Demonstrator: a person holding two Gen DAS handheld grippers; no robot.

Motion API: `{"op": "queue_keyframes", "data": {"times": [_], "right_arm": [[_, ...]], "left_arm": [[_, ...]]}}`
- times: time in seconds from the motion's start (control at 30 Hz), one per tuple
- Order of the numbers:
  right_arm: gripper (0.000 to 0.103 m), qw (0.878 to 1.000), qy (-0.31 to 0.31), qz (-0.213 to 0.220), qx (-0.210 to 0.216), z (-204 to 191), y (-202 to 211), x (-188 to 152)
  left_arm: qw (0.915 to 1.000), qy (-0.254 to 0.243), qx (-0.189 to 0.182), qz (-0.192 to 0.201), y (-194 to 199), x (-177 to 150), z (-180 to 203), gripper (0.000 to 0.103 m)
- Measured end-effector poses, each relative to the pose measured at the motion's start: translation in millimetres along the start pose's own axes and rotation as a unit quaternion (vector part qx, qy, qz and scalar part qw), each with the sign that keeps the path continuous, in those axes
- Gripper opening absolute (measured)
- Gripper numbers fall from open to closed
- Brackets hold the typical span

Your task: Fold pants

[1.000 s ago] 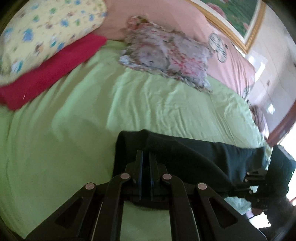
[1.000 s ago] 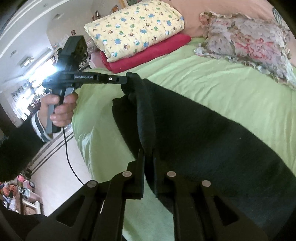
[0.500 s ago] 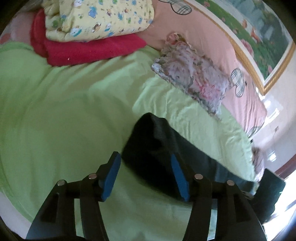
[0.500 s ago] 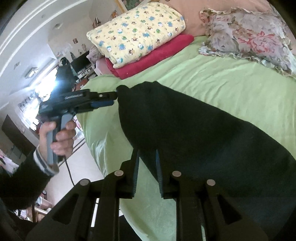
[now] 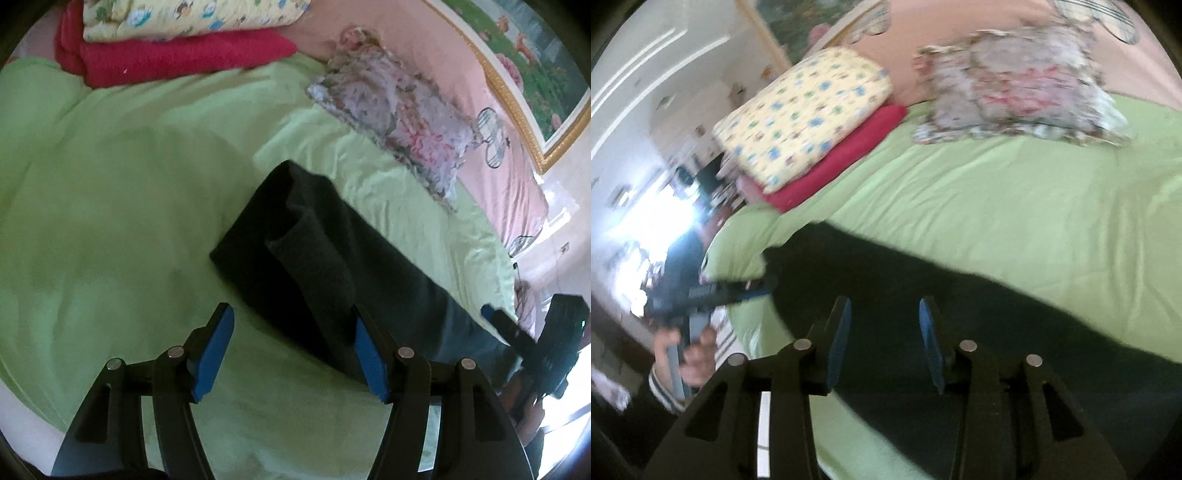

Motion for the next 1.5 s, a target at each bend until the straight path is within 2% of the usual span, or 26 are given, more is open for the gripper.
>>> {"op": "queue_keyframes", "data": {"times": [0.17, 0.27, 0.3, 0.37, 0.5, 0.57, 0.67, 0.8, 0.87, 0.97, 1.03, 1.17, 1.2, 1.27, 1.33, 1.43, 1.5], "right_arm": [[0.040, 0.999, -0.040, -0.002, -0.028, 35, -11, 27], [0.040, 0.997, -0.050, -0.027, -0.046, 52, -34, 40], [0.040, 0.997, -0.052, -0.036, -0.050, 56, -41, 43], [0.040, 0.995, -0.054, -0.065, -0.053, 65, -61, 45], [0.040, 0.985, -0.054, -0.149, -0.064, 78, -95, 26], [0.039, 0.986, -0.036, -0.152, -0.057, 75, -95, 26], [0.020, 0.983, -0.016, -0.174, -0.049, 66, -94, 18], [0.012, 0.985, 0.032, -0.146, -0.083, 54, -86, 19], [0.011, 0.988, 0.042, -0.112, -0.094, 44, -82, 28], [0.010, 0.993, 0.046, -0.062, -0.088, 25, -80, 42], [0.010, 0.995, 0.047, -0.031, -0.081, 8, -88, 48], [0.011, 0.997, 0.021, -0.009, -0.075, 0, -116, 45], [0.014, 0.997, 0.007, -0.011, -0.074, 3, -123, 43], [0.016, 0.996, -0.021, -0.021, -0.083, 11, -131, 38], [0.021, 0.997, -0.039, -0.017, -0.063, 10, -121, 37], [0.033, 0.997, -0.046, 0.010, -0.053, 8, -87, 43], [0.039, 0.997, -0.053, 0.033, -0.042, 9, -56, 47]], "left_arm": [[0.9999, 0.012, -0.011, -0.003, -11, 4, -10, 0.065], [0.9997, 0.015, -0.019, 0.000, -19, 8, -13, 0.063], [0.9997, 0.017, -0.020, 0.002, -21, 9, -13, 0.061], [0.9996, 0.016, -0.023, 0.005, -29, 12, -12, 0.051], [0.9995, 0.018, -0.022, 0.015, -38, 20, -10, 0.044], [0.9995, 0.011, -0.023, 0.021, -44, 24, -6, 0.034], [0.9991, -0.006, -0.014, 0.040, -41, 30, 2, 0.022], [0.9951, -0.042, 0.002, 0.090, -9, 43, 13, 0.021], [0.9897, -0.066, 0.023, 0.125, 16, 49, 17, 0.020], [0.9846, -0.074, 0.049, 0.151, 37, 55, 7, 0.021], [0.9856, -0.060, 0.057, 0.147, 38, 55, -10, 0.021], [0.9935, -0.031, 0.062, 0.090, 13, 41, -46, 0.023], [0.9942, -0.030, 0.065, 0.081, 10, 37, -49, 0.024], [0.9935, -0.029, 0.077, 0.079, 14, 33, -53, 0.034], [0.9905, -0.029, 0.099, 0.091, 26, 35, -55, 0.044], [0.9843, -0.033, 0.124, 0.121, 50, 44, -52, 0.056], [0.9822, -0.042, 0.120, 0.138, 65, 49, -44, 0.056]]}}
Point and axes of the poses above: each gripper's, at about its wrist camera, not at the fingertips, and y roughly against the way its jaws point, z to its right, x to its top, the point moved 9 cm from there along -y, roughly the way its jaws point, and after that the axes turned 12 degrees about -y, right-handed, at the moved point
